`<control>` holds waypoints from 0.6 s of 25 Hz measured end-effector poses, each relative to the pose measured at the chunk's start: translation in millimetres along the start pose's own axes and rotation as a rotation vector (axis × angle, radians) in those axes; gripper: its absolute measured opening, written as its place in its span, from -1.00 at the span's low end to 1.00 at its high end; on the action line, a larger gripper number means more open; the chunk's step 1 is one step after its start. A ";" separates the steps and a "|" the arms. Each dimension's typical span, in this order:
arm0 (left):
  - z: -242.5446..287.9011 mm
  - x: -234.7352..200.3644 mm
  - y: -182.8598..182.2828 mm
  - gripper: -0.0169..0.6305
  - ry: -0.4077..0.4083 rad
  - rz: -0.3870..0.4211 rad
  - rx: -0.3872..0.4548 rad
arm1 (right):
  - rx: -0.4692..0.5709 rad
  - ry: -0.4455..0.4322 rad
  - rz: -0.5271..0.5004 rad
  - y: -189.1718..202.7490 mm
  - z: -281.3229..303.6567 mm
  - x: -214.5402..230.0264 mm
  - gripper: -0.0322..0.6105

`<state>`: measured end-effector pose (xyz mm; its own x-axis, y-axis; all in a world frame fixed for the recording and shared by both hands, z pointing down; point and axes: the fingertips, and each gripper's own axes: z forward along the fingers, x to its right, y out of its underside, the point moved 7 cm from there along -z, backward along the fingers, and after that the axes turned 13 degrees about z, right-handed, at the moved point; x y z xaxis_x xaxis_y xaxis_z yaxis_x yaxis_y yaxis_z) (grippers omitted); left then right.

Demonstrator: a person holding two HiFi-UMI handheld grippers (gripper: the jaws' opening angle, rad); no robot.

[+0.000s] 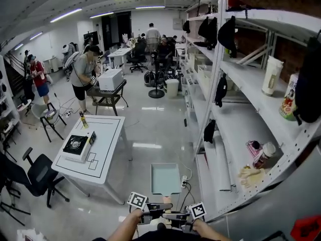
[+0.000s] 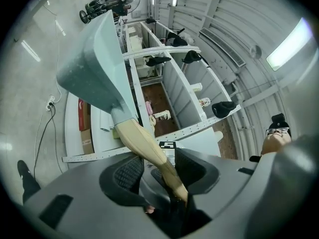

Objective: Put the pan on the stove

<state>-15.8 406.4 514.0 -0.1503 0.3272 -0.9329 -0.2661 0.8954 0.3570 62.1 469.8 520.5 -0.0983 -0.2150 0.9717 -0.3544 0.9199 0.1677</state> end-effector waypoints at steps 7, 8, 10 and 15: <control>-7.4 -24.3 -87.7 -0.34 0.023 0.010 -0.004 | 0.006 0.018 -0.027 -90.0 12.0 12.3 -0.31; -8.9 -27.6 -98.2 -0.34 0.023 0.013 -0.007 | 0.011 0.018 -0.030 -100.4 13.7 13.6 -0.31; -9.6 -32.0 -117.3 -0.34 0.024 0.021 -0.014 | 0.024 0.014 -0.028 -118.7 15.2 14.0 -0.31; -6.6 -41.3 -148.8 -0.33 0.038 0.037 -0.030 | 0.032 0.013 -0.041 -149.6 16.5 16.4 -0.31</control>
<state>23.7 257.7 499.7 -0.1967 0.3480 -0.9166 -0.2882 0.8731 0.3933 98.2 323.2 508.6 -0.0708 -0.2479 0.9662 -0.3876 0.8993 0.2023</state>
